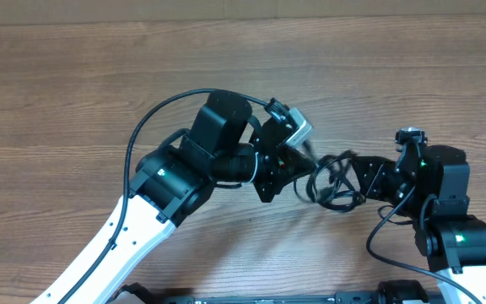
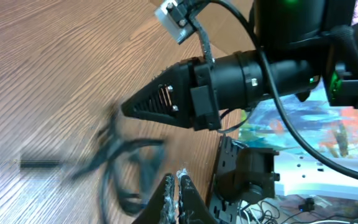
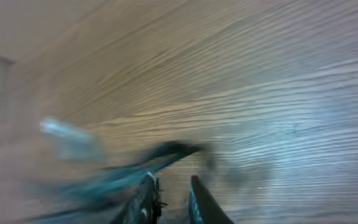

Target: Untangle cables

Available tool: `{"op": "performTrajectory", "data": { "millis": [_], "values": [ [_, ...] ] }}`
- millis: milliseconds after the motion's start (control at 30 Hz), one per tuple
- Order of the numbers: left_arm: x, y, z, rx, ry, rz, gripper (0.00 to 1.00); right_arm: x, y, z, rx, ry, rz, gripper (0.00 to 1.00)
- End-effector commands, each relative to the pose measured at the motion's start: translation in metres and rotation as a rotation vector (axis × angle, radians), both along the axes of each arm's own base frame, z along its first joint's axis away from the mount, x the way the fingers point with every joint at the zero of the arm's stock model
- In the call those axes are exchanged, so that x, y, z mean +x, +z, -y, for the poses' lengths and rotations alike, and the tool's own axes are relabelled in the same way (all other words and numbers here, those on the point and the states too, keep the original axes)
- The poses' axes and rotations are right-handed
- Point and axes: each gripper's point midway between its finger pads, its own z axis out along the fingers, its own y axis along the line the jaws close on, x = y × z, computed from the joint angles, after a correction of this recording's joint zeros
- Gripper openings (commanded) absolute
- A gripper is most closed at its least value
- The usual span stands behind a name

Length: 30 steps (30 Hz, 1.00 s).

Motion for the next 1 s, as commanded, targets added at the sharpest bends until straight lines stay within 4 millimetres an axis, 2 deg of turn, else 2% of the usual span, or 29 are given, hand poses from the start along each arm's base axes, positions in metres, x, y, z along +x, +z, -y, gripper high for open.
{"op": "performTrajectory", "data": {
  "millis": [0, 33, 267, 300, 367, 400, 433, 467, 567, 667, 833, 900, 967],
  "values": [
    [0.000, 0.018, -0.005, -0.042, -0.010, 0.028, 0.04, 0.005, 0.008, 0.007, -0.016, -0.041, 0.021, 0.07],
    [0.001, 0.018, -0.006, -0.043, -0.008, 0.027, 0.04, 0.004, 0.008, 0.006, -0.011, -0.036, 0.022, 0.04],
    [0.008, 0.013, -0.012, -0.018, 0.031, 0.019, 0.04, 0.004, 0.008, 0.004, -0.007, -0.030, 0.021, 0.04],
    [0.011, 0.010, -0.015, -0.002, 0.051, 0.018, 0.04, 0.004, 0.008, 0.004, -0.007, -0.030, 0.021, 0.12],
    [0.019, -0.002, -0.022, 0.058, 0.113, 0.011, 0.04, 0.004, 0.008, 0.004, -0.007, -0.030, 0.021, 0.44],
    [0.022, -0.008, -0.025, 0.087, 0.142, 0.005, 0.08, 0.004, 0.008, 0.004, -0.006, -0.031, 0.021, 0.55],
    [0.025, -0.016, -0.030, 0.124, 0.173, -0.004, 0.12, 0.004, 0.008, 0.004, -0.006, -0.031, 0.021, 0.70],
    [0.028, -0.023, -0.033, 0.153, 0.201, -0.018, 0.16, 0.004, 0.008, 0.005, -0.006, -0.031, 0.021, 0.80],
    [0.038, -0.040, -0.037, 0.211, 0.260, -0.060, 0.24, 0.004, 0.008, 0.005, 0.012, -0.050, 0.011, 0.99],
    [0.050, -0.059, -0.036, 0.259, 0.295, -0.085, 0.37, 0.004, 0.005, 0.010, 0.042, -0.124, -0.025, 1.00],
    [0.073, -0.096, -0.025, 0.320, 0.306, -0.112, 0.38, -0.001, -0.007, 0.029, 0.024, -0.259, -0.090, 1.00],
    [0.081, -0.113, -0.018, 0.340, 0.289, -0.109, 0.46, -0.003, -0.010, 0.033, 0.023, -0.297, -0.108, 1.00],
    [0.089, -0.129, -0.013, 0.357, 0.279, -0.115, 0.45, -0.004, -0.011, 0.035, 0.030, -0.319, -0.116, 1.00]
  ]
}}
